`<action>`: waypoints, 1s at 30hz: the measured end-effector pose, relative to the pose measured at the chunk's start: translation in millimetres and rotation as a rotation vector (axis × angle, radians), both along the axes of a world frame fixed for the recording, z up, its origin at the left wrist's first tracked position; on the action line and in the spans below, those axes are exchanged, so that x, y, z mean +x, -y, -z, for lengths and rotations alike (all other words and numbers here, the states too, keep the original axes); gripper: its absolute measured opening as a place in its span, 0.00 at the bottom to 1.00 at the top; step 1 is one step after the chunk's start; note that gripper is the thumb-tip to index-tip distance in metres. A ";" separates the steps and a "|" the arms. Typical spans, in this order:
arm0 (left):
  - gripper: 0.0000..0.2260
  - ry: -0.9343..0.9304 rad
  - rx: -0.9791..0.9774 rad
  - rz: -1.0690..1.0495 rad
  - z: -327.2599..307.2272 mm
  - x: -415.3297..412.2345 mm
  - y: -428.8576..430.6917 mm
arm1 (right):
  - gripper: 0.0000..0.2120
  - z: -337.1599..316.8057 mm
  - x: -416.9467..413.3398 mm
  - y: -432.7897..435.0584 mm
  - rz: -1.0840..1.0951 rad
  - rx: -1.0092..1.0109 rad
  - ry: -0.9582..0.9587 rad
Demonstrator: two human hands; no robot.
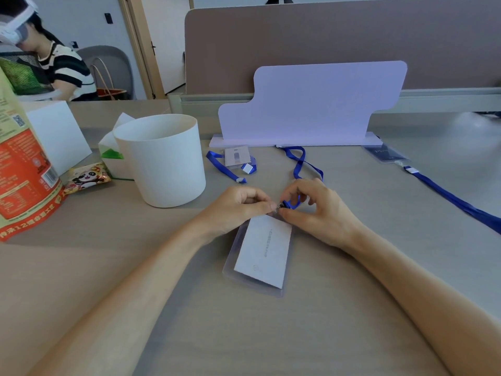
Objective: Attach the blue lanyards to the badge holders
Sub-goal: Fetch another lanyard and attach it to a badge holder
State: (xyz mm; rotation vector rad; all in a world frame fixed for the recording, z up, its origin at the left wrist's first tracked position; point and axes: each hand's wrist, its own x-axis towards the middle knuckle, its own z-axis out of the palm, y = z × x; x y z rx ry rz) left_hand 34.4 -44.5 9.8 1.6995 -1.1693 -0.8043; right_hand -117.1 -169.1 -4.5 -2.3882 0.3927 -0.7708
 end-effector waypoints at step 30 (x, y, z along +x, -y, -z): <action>0.31 -0.223 -0.427 -0.398 -99.8 -58.3 -35.9 | 0.12 -97.7 -75.3 -55.8 -0.062 0.688 0.079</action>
